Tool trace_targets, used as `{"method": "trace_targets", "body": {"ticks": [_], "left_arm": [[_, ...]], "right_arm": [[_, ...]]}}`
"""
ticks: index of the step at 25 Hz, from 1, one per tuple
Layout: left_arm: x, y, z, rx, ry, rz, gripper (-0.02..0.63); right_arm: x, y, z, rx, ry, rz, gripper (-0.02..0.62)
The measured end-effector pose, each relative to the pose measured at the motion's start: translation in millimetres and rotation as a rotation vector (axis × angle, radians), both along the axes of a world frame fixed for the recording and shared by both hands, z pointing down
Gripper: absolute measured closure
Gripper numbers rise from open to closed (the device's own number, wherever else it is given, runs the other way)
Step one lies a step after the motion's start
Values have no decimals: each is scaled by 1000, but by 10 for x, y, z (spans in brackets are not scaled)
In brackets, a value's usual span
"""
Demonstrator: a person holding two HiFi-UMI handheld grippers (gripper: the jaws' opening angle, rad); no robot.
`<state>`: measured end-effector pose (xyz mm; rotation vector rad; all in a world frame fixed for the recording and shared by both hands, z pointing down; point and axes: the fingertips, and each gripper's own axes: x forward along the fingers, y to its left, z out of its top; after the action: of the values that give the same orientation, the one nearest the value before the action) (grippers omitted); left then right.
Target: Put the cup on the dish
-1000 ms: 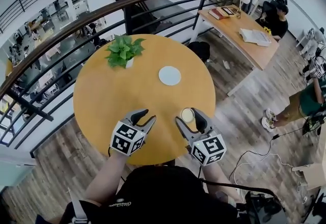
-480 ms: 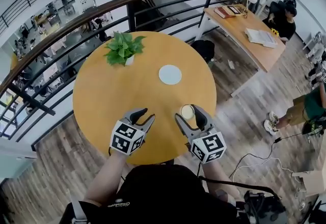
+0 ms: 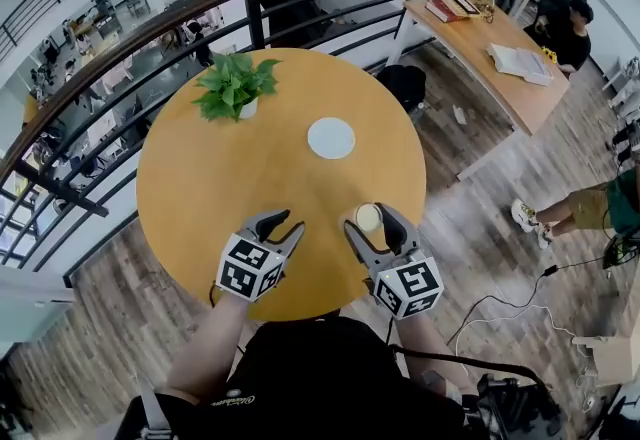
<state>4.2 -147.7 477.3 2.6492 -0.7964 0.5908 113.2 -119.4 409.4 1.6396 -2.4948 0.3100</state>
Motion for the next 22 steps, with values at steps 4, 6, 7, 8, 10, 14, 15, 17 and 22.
{"method": "trace_targets", "body": {"ticks": [4,6,7,8,10,14,15,17,22], "left_arm": [[103,-31,124,-31,-17,3,463],[133,-39,218,-52,-25,7,463],[149,-50,271,-63,-29,8,463],[170,-65,325,-73,-35,9,463],[221,-86,442,-100,-51,10,463],[289,-125,670,-151,-75,18,463],[303,-155,722,-157,-78,19,463],[328,-205,819,-170,-83,24,463],[389,-403,977,-179,-90,35,463]], "right_arm": [[74,-68,139,-32,-10,-7,327],[91,-94,242,-52,-20,-9,327],[104,-115,300,-63,-24,-9,327],[125,-143,360,-74,-28,-9,327],[184,-193,481,-99,-31,-8,327],[246,-285,688,-125,-10,-5,327],[247,-320,746,-132,-9,-6,327],[247,-368,862,-152,-7,-8,327],[274,-523,1059,-183,5,-5,327]]}}
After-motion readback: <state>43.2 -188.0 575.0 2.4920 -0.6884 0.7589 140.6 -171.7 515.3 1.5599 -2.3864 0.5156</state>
